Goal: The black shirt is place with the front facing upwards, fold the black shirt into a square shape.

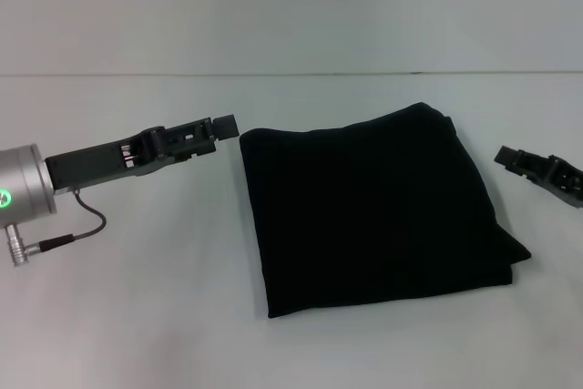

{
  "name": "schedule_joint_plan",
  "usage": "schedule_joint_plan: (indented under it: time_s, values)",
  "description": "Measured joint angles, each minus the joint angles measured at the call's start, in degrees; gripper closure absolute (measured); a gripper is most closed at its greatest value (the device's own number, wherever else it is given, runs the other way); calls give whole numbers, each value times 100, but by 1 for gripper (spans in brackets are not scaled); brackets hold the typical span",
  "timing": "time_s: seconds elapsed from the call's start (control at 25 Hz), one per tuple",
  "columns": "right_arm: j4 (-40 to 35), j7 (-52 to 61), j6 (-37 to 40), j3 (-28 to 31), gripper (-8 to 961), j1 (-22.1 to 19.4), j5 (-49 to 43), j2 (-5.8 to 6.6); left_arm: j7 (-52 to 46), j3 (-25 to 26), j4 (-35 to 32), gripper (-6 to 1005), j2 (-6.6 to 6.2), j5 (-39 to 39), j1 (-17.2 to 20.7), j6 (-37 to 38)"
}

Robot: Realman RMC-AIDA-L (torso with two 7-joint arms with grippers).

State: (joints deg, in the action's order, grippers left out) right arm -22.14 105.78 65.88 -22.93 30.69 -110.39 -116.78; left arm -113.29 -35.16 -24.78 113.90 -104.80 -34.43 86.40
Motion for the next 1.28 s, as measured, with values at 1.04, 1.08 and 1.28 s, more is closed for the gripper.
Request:
schedule_joint_plan:
  time_s: [1.04,1.08,1.28]
  values:
    - [311,-1787,-1164,-593,291,734,173,-270,-41,15,12,147,17,12,-2,0]
    - [312,-1775,-1175,-593,291,733,175,-270,-42,12,10,147,17,13,-3,-1]
    - [315,-1718,-1222,-590,291,728,178,-274,-60,12,22,150,17,12,-6,-9]
